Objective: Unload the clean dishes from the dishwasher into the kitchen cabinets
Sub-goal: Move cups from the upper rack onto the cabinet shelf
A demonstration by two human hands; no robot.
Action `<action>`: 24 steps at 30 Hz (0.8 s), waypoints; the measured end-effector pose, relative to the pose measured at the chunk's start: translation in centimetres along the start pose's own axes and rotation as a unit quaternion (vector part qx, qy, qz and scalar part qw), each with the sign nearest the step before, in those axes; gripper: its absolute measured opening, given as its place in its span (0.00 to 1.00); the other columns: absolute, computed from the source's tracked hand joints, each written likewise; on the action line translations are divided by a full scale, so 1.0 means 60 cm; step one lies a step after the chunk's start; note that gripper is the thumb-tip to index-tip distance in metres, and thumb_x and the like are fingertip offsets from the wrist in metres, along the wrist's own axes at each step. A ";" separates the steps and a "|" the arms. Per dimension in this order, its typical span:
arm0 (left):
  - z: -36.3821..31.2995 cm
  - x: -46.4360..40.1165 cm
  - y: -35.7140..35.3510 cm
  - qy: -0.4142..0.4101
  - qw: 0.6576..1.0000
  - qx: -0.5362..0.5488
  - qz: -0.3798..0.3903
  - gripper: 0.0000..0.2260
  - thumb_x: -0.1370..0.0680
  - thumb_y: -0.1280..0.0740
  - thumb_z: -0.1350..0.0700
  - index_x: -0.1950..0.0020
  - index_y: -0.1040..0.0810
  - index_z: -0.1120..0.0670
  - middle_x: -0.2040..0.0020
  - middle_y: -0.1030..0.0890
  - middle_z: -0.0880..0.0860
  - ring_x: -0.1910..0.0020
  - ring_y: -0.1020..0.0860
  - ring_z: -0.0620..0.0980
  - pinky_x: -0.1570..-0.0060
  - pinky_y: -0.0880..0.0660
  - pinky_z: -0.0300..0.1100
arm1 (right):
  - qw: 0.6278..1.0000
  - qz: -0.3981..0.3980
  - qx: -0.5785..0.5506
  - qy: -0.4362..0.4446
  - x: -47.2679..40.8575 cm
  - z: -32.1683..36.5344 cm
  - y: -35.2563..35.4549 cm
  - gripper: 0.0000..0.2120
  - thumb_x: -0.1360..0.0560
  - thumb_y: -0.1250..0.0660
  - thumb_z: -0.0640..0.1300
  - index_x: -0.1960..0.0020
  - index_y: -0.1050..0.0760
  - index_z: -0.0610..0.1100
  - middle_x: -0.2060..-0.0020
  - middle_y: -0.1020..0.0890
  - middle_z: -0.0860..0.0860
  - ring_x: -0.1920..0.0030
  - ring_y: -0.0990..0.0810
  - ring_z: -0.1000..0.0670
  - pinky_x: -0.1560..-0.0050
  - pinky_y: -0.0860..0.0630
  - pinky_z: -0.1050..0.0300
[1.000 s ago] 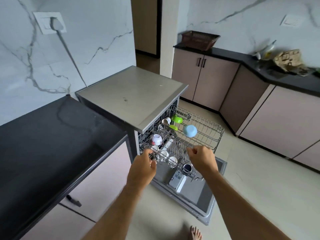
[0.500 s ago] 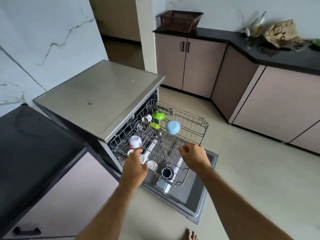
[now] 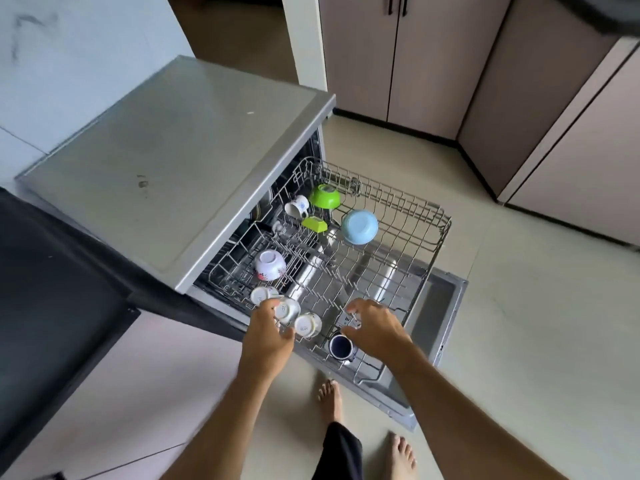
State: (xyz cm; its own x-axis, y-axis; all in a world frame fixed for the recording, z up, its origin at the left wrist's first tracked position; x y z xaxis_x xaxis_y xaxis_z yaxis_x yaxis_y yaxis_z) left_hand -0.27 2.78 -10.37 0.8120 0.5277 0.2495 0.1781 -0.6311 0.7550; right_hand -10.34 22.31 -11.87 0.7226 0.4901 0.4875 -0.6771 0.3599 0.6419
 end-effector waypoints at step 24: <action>0.137 -0.234 -0.143 0.005 0.911 -0.403 0.087 0.27 0.29 0.36 0.32 0.41 0.30 0.51 0.49 0.18 0.53 0.46 0.22 0.55 0.50 0.28 0.49 | 0.966 0.111 0.224 0.065 -0.237 -0.014 -0.255 0.30 0.22 0.35 0.42 0.24 0.44 0.50 0.29 0.32 0.46 0.29 0.34 0.41 0.34 0.29 0.42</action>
State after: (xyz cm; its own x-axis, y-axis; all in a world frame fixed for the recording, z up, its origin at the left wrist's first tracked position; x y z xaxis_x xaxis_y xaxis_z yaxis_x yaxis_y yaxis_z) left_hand -8.63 -3.87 -25.35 0.7825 0.4676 0.4112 -0.4224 -0.0865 0.9023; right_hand -10.35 10.51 -29.10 0.5231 0.6218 0.5829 -0.6646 -0.1305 0.7357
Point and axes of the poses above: each hand's wrist, its own x-axis away from the middle knuckle, its own y-axis out of the back of the hand, z = x × y, the point moved 5 cm from there along -x, towards the middle knuckle
